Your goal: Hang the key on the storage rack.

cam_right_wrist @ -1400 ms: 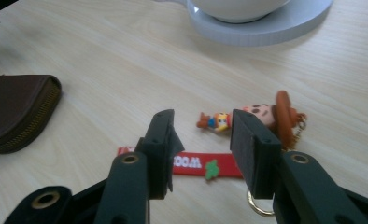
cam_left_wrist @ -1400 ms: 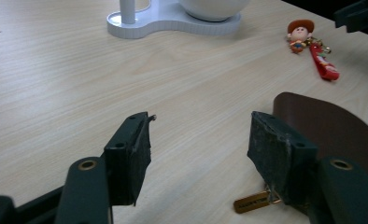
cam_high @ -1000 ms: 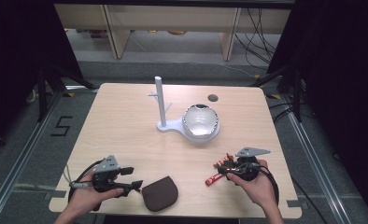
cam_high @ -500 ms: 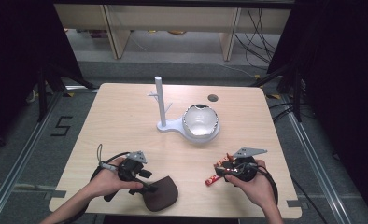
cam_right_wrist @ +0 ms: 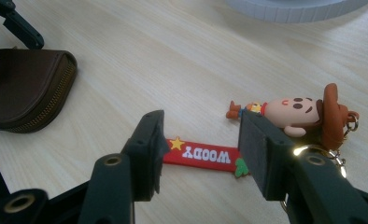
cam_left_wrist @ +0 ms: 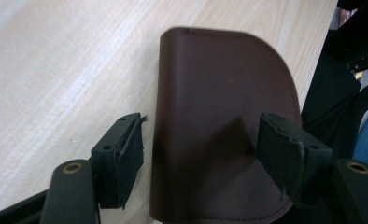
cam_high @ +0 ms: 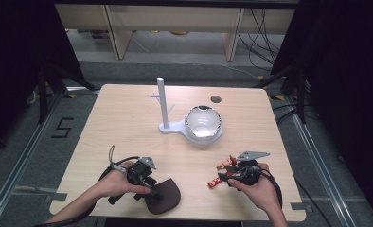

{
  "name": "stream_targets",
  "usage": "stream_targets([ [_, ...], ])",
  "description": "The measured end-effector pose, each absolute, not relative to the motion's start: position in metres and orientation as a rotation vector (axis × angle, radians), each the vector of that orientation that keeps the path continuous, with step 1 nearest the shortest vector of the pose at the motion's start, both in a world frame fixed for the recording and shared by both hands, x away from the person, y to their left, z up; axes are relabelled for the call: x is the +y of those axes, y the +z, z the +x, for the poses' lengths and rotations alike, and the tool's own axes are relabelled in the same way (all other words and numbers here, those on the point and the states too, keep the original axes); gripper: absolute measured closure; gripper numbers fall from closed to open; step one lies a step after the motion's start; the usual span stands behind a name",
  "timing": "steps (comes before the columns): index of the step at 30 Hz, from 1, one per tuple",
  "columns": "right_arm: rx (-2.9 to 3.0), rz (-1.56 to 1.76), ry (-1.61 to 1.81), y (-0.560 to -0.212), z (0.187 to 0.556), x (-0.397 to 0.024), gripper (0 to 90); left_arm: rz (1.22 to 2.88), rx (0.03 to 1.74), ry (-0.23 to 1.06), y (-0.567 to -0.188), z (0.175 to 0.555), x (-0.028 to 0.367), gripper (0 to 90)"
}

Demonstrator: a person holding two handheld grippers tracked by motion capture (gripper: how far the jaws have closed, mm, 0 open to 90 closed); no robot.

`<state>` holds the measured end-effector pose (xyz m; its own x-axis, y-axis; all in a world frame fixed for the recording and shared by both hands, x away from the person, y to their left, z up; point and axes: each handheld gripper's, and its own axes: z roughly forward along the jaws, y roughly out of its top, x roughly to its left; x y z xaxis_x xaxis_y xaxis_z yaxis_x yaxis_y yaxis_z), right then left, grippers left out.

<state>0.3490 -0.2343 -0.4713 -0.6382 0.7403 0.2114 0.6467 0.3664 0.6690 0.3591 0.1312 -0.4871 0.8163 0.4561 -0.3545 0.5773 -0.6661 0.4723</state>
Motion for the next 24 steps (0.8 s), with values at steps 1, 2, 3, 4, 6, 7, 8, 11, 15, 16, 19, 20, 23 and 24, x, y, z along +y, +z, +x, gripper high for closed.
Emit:
stream_targets([
  [1,2.493,1.305,1.128,-0.471,0.347,-0.233,51.2,2.392,0.795,-0.311,-0.489,0.360,0.129,30.4],
  [2,2.492,1.277,1.132,-0.471,0.348,-0.234,51.2,2.392,0.795,-0.311,-0.489,0.360,0.129,30.6],
  [3,2.495,1.287,1.130,-0.470,0.348,-0.234,51.1,2.408,0.809,-0.342,-0.489,0.362,0.130,31.2],
  [4,2.494,1.273,1.134,-0.471,0.348,-0.234,51.1,2.383,0.851,-0.373,-0.491,0.362,0.130,32.3],
  [6,2.488,1.273,1.129,-0.470,0.348,-0.234,51.1,2.380,0.872,-0.407,-0.492,0.364,0.131,36.4],
  [7,2.488,1.273,1.129,-0.470,0.348,-0.234,51.1,2.378,0.873,-0.430,-0.494,0.365,0.132,36.4],
  [8,2.490,1.271,1.127,-0.471,0.348,-0.234,51.0,2.382,0.887,-0.442,-0.494,0.367,0.134,37.3],
  [11,2.489,1.263,1.129,-0.471,0.348,-0.235,50.7,2.342,0.932,-0.455,-0.493,0.367,0.135,45.8],
  [15,2.485,1.284,1.127,-0.470,0.346,-0.235,50.7,2.338,0.924,-0.433,-0.489,0.366,0.137,53.0],
  [16,2.486,1.280,1.125,-0.470,0.346,-0.236,50.7,2.342,0.912,-0.421,-0.487,0.366,0.138,54.8],
  [19,2.473,1.271,1.126,-0.470,0.347,-0.236,50.6,2.327,0.899,-0.402,-0.482,0.363,0.139,60.6],
  [20,2.473,1.271,1.126,-0.470,0.347,-0.236,50.6,2.325,0.892,-0.401,-0.481,0.362,0.139,60.6],
  [23,2.476,1.263,1.118,-0.470,0.347,-0.237,50.6,2.341,0.848,-0.363,-0.474,0.359,0.140,64.2],
  [24,2.468,1.251,1.120,-0.471,0.347,-0.237,50.5,2.335,0.827,-0.341,-0.471,0.356,0.139,65.8],
])
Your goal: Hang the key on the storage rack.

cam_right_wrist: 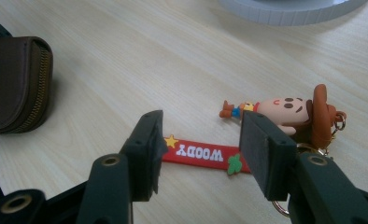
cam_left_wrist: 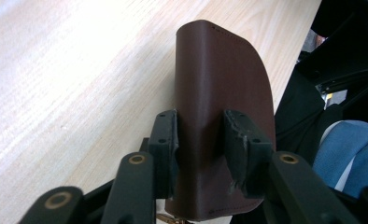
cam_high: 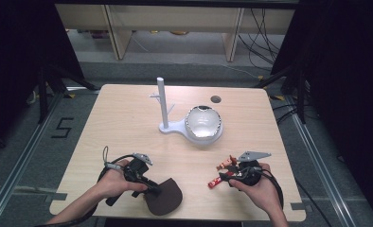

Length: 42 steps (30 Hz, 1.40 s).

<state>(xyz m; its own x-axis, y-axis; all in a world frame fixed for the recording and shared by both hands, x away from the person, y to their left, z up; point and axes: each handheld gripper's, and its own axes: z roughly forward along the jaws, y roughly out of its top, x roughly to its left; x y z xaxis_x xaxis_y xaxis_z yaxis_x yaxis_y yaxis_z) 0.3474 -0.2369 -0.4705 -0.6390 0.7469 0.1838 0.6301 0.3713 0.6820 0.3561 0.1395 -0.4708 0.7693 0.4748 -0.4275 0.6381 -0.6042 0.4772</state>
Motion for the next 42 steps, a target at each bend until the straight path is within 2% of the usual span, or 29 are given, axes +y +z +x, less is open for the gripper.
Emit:
stream_targets([
  [5,2.463,1.246,1.118,-0.469,0.346,-0.237,50.5,2.321,0.780,-0.301,-0.461,0.348,0.137,69.4],
  [11,2.461,1.246,1.118,-0.468,0.345,-0.239,50.4,2.361,0.669,-0.160,-0.446,0.338,0.131,70.8],
  [12,2.464,1.245,1.115,-0.468,0.345,-0.239,50.4,2.374,0.653,-0.131,-0.443,0.337,0.131,70.8],
  [13,2.458,1.231,1.113,-0.468,0.346,-0.240,50.4,2.407,0.599,-0.047,-0.436,0.336,0.131,70.8],
  [16,2.460,1.246,1.111,-0.468,0.345,-0.239,50.4,2.422,0.570,0.029,-0.430,0.335,0.131,70.8],
  [17,2.461,1.236,1.114,-0.469,0.345,-0.239,50.4,2.446,0.527,0.121,-0.424,0.334,0.131,70.8],
  [18,2.461,1.236,1.114,-0.469,0.345,-0.239,50.4,2.446,0.527,0.121,-0.424,0.334,0.131,70.7],
  [19,2.452,1.222,1.122,-0.469,0.345,-0.239,50.4,2.440,0.510,0.213,-0.420,0.332,0.129,70.7],
  [20,2.452,1.222,1.122,-0.469,0.345,-0.239,50.4,2.440,0.510,0.213,-0.420,0.332,0.129,70.7],
  [22,2.451,1.229,1.120,-0.469,0.345,-0.239,50.5,2.434,0.475,0.316,-0.415,0.331,0.128,70.5],
  [27,2.445,1.209,1.139,-0.468,0.344,-0.236,50.6,2.424,0.397,0.417,-0.413,0.335,0.125,70.3],
  [36,2.556,0.913,1.209,-0.444,0.347,-0.210,46.3,2.462,0.278,0.475,-0.414,0.334,0.112,70.3],
  [39,2.704,0.648,1.183,-0.430,0.354,-0.184,42.3,2.501,0.210,0.484,-0.413,0.333,0.104,70.3],
  [42,2.761,0.531,1.171,-0.426,0.358,-0.173,41.2,2.510,0.187,0.482,-0.413,0.333,0.099,70.3],
])
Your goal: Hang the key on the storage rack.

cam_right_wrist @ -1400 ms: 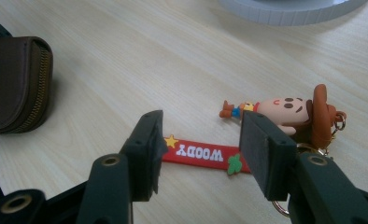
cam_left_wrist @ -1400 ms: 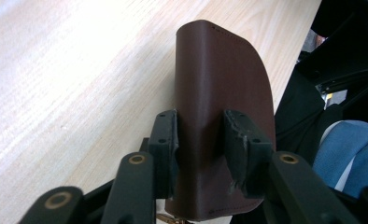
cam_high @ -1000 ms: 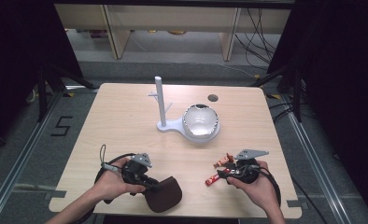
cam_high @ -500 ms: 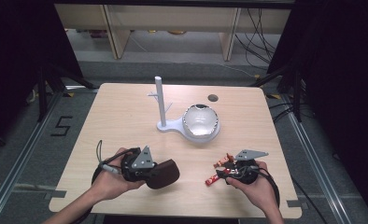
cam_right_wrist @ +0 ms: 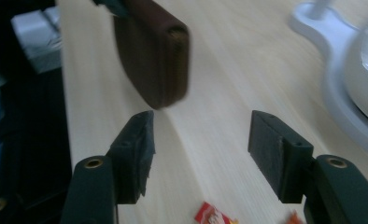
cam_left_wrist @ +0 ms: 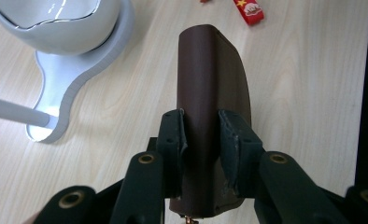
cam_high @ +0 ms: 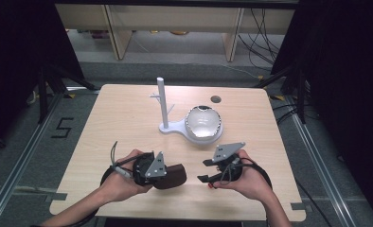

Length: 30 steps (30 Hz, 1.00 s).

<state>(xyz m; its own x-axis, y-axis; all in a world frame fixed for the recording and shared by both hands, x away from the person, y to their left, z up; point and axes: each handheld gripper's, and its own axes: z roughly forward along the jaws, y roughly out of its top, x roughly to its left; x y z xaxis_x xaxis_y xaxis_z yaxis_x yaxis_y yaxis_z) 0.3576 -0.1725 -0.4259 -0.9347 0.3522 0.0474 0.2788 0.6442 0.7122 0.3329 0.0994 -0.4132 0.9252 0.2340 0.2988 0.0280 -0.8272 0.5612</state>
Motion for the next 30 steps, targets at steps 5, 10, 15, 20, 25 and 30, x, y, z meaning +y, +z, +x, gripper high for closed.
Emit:
stream_targets([
  [5,2.859,0.323,1.138,-0.419,0.370,-0.147,39.1,2.523,0.127,0.487,-0.411,0.331,0.091,70.3],
  [10,2.948,0.229,1.038,-0.419,0.376,-0.125,49.1,2.513,0.094,0.499,-0.408,0.328,0.087,70.1],
  [15,2.926,0.066,1.013,-0.417,0.376,-0.121,65.7,2.475,0.058,0.498,-0.402,0.326,0.088,69.2],
  [20,2.884,0.005,1.005,-0.413,0.372,-0.125,67.3,2.377,0.138,0.430,-0.402,0.328,0.095,64.0],
  [25,2.839,0.086,0.925,-0.412,0.374,-0.135,67.3,2.267,0.285,0.389,-0.404,0.329,0.117,40.0],
  [30,2.783,0.168,0.939,-0.404,0.381,-0.150,67.1,2.169,0.431,0.384,-0.414,0.329,0.144,28.9],
])
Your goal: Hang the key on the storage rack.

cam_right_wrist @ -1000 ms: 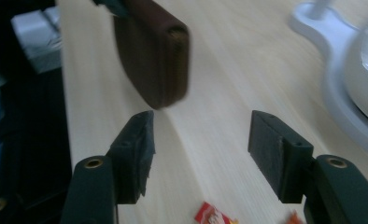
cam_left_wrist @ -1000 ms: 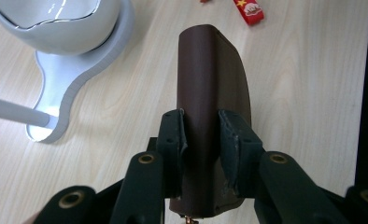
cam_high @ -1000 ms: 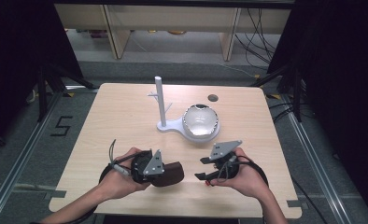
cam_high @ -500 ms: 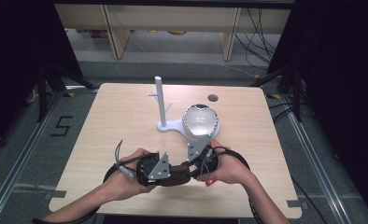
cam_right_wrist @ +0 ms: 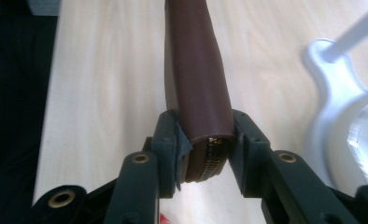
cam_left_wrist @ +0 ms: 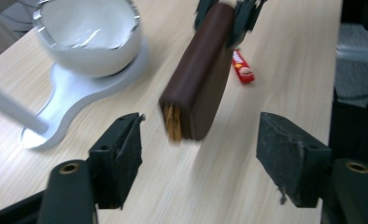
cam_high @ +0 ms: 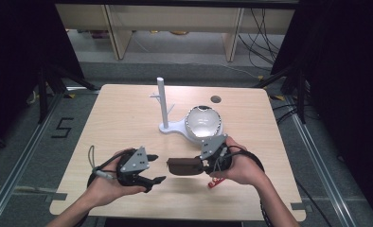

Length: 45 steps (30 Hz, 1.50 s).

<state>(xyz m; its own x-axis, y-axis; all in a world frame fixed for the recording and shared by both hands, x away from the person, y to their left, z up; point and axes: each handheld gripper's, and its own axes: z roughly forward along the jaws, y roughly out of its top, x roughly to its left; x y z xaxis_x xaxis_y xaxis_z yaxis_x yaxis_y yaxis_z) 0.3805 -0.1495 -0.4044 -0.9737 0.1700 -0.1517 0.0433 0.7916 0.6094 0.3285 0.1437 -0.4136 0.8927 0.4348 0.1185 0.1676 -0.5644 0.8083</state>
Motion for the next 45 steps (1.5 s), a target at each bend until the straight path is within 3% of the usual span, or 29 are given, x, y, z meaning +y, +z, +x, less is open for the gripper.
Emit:
stream_targets([
  [11,2.669,0.235,0.971,-0.381,0.398,-0.173,67.1,2.018,0.743,0.390,-0.459,0.341,0.205,31.9],
  [21,2.587,0.286,0.965,-0.364,0.418,-0.190,67.1,1.903,0.874,0.368,-0.497,0.343,0.228,34.0],
  [31,2.511,0.349,0.972,-0.356,0.444,-0.203,67.2,1.875,0.910,0.356,-0.509,0.346,0.235,34.1],
  [45,2.511,0.411,0.942,-0.373,0.475,-0.200,67.0,1.885,0.905,0.344,-0.512,0.346,0.233,33.8],
])
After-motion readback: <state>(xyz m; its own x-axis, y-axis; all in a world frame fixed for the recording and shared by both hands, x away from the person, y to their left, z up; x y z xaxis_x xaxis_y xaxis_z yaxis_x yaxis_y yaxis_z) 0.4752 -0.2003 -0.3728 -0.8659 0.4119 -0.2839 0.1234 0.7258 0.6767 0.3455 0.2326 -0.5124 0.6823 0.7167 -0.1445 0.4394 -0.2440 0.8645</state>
